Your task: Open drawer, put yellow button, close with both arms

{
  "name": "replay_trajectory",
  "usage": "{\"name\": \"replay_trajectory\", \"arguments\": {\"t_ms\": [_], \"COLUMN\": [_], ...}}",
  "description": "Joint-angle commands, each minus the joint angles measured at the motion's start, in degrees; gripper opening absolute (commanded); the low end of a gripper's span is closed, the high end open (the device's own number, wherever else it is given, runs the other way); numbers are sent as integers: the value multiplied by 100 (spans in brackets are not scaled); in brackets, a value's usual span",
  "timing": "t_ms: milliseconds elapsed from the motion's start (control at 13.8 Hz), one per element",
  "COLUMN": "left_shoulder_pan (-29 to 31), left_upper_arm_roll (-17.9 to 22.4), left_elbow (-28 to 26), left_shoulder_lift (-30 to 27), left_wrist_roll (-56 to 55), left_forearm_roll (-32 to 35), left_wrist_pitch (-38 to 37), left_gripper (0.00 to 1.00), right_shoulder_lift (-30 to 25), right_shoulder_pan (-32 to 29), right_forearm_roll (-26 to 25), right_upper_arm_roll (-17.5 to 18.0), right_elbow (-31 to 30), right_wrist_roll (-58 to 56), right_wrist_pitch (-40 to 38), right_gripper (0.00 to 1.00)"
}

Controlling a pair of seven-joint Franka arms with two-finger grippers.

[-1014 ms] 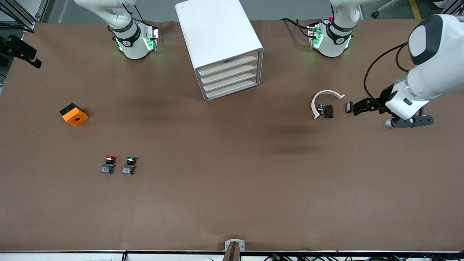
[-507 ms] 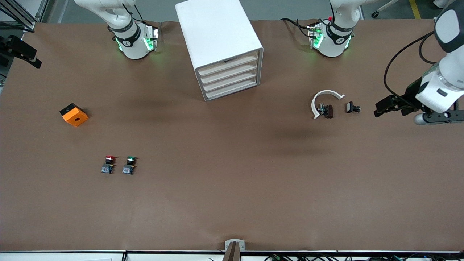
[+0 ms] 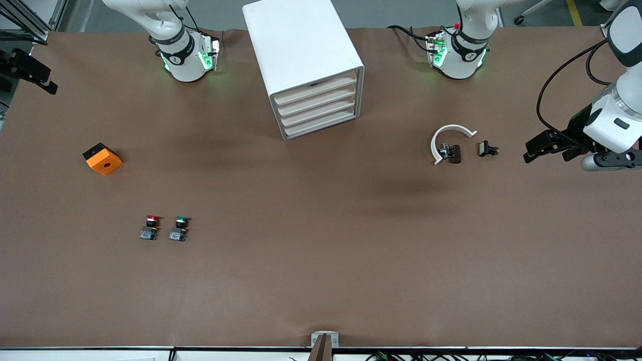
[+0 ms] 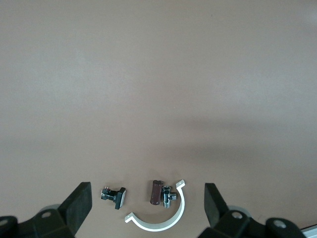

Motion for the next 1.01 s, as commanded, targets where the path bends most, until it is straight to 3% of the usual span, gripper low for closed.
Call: {"name": "replay_trajectory", "arguments": {"t_ms": [0, 290, 797, 941], "left_shoulder_pan": [-612, -1281, -1273, -1273], "left_upper_arm_roll": [577, 1218, 1185, 1115], "left_elbow": [85, 93, 313, 513], "left_shoulder_lift": [10, 19, -25, -43], "left_wrist_roll": [83, 83, 39, 30], "left_forearm_roll": [139, 139, 148, 148], "left_wrist_pitch": [-49, -49, -92, -503], "left_gripper": [100, 100, 100, 100], "right_shoulder_lift": [-81, -81, -81, -81], "right_shoulder_pan": [21, 21, 21, 21], "right_forearm_roll": [-112, -112, -112, -112], "right_upper_arm_roll": [16, 16, 16, 16], "right_elbow": [-23, -23, -23, -23], "right_wrist_roll": [-15, -15, -42, -42], "right_wrist_pitch": [-28, -28, -28, -28], "right_gripper": [100, 100, 100, 100]}}
